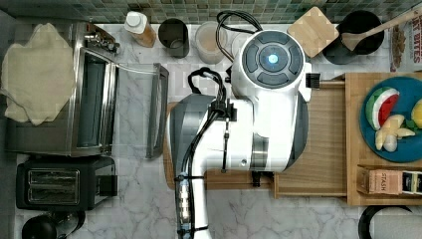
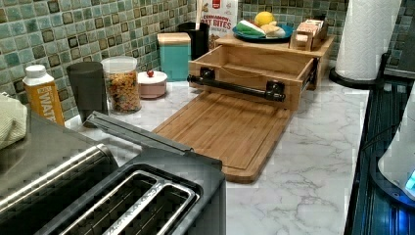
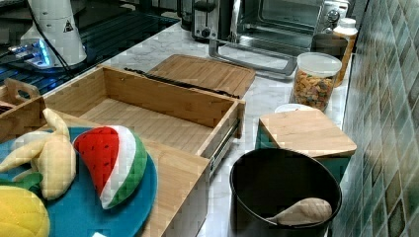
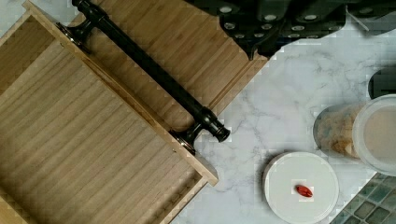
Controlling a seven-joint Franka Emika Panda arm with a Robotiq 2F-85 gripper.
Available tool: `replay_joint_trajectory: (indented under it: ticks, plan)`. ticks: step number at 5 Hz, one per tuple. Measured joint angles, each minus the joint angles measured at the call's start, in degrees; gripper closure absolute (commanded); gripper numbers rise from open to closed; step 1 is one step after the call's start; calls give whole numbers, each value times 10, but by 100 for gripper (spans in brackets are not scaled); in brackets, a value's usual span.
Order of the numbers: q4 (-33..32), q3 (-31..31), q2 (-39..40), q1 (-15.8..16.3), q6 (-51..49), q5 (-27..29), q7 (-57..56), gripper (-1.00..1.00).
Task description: Close the drawer.
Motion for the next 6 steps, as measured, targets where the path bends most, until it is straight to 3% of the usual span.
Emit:
replay_joint_trajectory:
  ticks: [2,4,6]
  plan:
    - [-60,9,-16,-6,14,-5,-80,100]
    - [-210,12,-93,22,161,-1,-188,100]
    - [-288,22,-119,26,199,1,-319,100]
